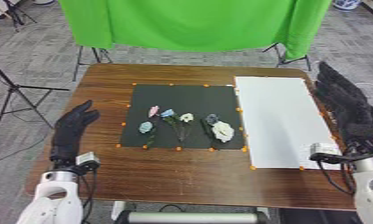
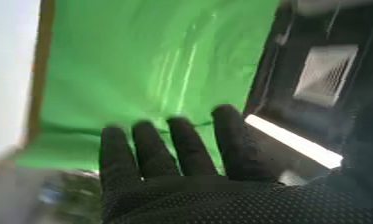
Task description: Arrange flowers
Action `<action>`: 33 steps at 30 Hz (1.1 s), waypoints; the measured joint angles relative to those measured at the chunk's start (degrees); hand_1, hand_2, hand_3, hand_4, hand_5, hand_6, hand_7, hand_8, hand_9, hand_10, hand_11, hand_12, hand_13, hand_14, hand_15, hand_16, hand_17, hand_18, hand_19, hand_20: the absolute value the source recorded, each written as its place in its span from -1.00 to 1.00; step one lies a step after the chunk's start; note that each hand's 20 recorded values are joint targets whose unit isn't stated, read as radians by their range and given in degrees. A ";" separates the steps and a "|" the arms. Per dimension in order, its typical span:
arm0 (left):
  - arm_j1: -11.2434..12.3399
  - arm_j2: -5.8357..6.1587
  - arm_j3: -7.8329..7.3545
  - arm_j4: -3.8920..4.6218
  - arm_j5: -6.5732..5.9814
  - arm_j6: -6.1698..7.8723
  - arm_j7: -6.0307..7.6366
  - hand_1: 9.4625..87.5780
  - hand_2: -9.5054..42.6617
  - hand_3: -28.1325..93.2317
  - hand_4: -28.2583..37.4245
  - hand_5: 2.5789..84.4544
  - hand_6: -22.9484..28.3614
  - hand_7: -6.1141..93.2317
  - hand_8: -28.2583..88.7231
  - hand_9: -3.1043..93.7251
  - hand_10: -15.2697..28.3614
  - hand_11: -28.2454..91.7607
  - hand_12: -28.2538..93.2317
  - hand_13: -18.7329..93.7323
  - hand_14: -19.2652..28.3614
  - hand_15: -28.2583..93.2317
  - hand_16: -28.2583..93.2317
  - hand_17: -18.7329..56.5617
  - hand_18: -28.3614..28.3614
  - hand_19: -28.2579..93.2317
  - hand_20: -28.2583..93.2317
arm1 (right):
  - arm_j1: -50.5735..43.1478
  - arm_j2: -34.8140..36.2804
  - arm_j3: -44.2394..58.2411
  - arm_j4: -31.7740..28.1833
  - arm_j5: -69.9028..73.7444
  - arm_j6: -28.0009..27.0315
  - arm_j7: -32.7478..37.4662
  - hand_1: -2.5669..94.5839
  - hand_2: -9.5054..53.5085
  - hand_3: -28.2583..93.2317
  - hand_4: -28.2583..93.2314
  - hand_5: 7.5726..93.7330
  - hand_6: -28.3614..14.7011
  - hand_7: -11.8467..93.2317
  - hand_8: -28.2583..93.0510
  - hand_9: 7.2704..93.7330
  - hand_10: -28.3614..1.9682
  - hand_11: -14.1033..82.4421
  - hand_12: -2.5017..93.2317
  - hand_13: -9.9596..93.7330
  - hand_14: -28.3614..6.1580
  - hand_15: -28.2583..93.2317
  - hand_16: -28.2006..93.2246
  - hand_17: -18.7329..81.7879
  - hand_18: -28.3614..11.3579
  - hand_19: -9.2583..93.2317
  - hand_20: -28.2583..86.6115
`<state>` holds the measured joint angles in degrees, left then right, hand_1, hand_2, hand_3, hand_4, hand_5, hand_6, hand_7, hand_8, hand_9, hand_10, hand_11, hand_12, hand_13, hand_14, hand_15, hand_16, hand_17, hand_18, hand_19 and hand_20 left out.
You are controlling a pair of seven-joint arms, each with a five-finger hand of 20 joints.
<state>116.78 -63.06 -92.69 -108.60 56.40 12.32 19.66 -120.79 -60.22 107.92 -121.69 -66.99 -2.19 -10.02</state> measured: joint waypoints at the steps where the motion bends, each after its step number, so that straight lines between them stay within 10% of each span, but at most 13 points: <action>1: 0.16 -0.10 -0.25 -0.31 -0.13 -0.19 0.06 -0.76 -0.98 0.65 -1.00 0.15 -0.09 -0.61 -0.67 0.08 0.32 -0.22 -0.38 0.00 0.50 -0.24 -0.56 -0.34 0.41 -0.42 -0.29 | 0.08 -0.84 -0.20 0.13 2.51 -0.73 0.01 -0.98 -1.00 0.64 -0.94 -0.79 0.06 -0.90 -0.58 -0.88 0.08 -0.87 -0.71 -0.70 -0.21 -0.82 -0.10 -0.74 -0.18 -0.80 -0.23; 10: 1.10 -0.89 -0.51 -1.53 -0.40 -2.21 0.66 -0.82 -0.92 0.65 -1.00 0.17 -0.09 -0.63 -0.66 0.08 0.33 -0.24 -0.38 0.00 0.49 -0.25 -0.56 -0.36 0.41 -0.44 -0.29 | -0.95 -8.63 -0.33 -0.44 10.91 -10.23 0.27 -1.00 -1.00 0.48 -1.00 -0.72 0.14 -0.88 -0.58 -0.84 0.11 -0.88 -0.67 -0.72 -0.18 -0.93 0.02 -0.81 -0.21 -0.79 -0.28; 18: 2.29 -0.92 -1.03 -2.30 -0.44 -2.24 1.17 -0.82 -0.93 0.66 -1.00 0.16 -0.09 -0.63 -0.66 0.09 0.32 -0.24 -0.37 0.00 0.49 -0.26 -0.55 -0.36 0.41 -0.45 -0.29 | -2.32 -6.95 -2.39 0.87 17.91 -9.20 -1.57 -1.00 -0.85 0.51 -1.00 -0.30 0.19 -0.70 -0.65 -0.17 -0.02 -0.61 -0.77 -0.04 -0.23 -0.33 -0.43 -0.16 -0.40 -0.73 -0.10; 33: 3.53 -1.41 -2.01 -2.69 -0.50 -2.25 1.09 -0.80 -0.93 0.66 -1.00 0.15 -0.08 -0.63 -0.66 0.08 0.32 -0.24 -0.37 0.00 0.49 -0.25 -0.55 -0.36 0.40 -0.45 -0.29 | -2.68 -6.77 -4.61 0.84 18.53 -4.55 -4.30 -1.00 -0.86 0.57 -1.00 0.36 0.09 -0.59 -0.67 -0.25 -0.04 -0.63 -0.77 -0.40 -0.15 -0.44 -0.39 -0.35 -0.26 -0.81 -0.11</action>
<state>120.31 -64.47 -94.70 -111.28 55.90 10.08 20.76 -123.47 -67.00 103.31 -120.84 -48.46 -6.74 -14.32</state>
